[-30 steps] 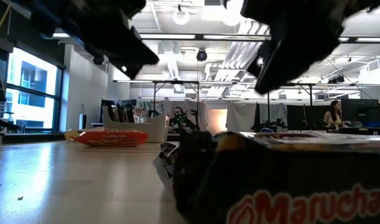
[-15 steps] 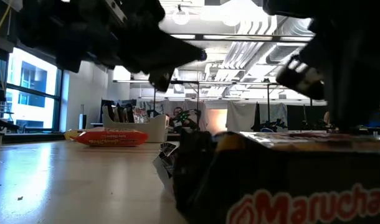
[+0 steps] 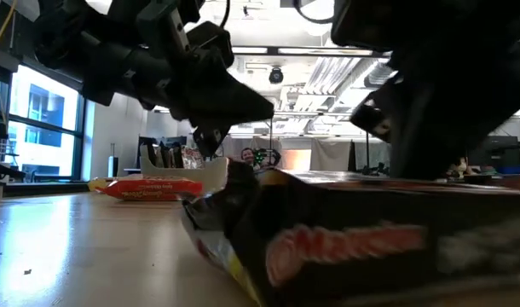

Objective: Sort Maruchan noodles
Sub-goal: Put the black noodle pack into the gray bin

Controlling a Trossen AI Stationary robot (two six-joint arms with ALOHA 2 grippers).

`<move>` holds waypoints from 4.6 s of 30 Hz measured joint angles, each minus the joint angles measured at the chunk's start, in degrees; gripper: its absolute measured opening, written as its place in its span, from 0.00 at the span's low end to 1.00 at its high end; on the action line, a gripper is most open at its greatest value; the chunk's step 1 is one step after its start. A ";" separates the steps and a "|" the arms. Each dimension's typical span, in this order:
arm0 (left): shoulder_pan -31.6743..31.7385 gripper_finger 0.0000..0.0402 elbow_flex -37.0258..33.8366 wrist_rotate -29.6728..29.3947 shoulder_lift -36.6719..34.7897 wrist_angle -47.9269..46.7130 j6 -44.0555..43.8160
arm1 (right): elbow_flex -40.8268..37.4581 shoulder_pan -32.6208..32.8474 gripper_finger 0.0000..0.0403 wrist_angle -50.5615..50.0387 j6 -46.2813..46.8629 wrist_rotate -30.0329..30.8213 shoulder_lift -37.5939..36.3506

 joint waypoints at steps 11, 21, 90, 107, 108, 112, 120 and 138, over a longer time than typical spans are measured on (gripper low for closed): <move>-0.11 0.30 0.01 0.64 0.02 -5.95 -4.46 | 0.93 -5.64 0.00 -2.61 -10.70 9.76 -0.32; -0.55 0.42 0.04 -3.71 0.02 -13.21 -5.33 | 10.88 -3.11 0.00 -17.83 -10.51 17.28 -1.65; -0.70 0.13 5.03 4.50 -0.04 -29.38 -0.31 | -10.82 -5.16 0.00 27.81 -22.12 4.23 -1.77; -0.72 0.00 4.92 4.56 -0.75 -29.89 -0.16 | -18.31 3.51 0.00 21.64 -13.45 22.74 -15.24; -0.77 0.00 4.92 4.50 -0.82 -29.70 0.02 | -20.61 3.34 0.00 25.61 -12.40 21.93 -15.29; -0.83 0.00 4.96 4.16 -3.98 -30.15 1.70 | -29.71 1.16 0.00 41.32 -3.65 20.53 -15.41; -1.31 0.00 4.95 -0.05 -11.41 -34.51 3.18 | -34.75 -3.19 0.19 49.28 8.57 17.01 -15.43; -5.79 0.00 4.94 -3.45 -12.59 -33.99 5.09 | -34.73 -12.23 0.62 71.13 -2.01 3.96 -2.36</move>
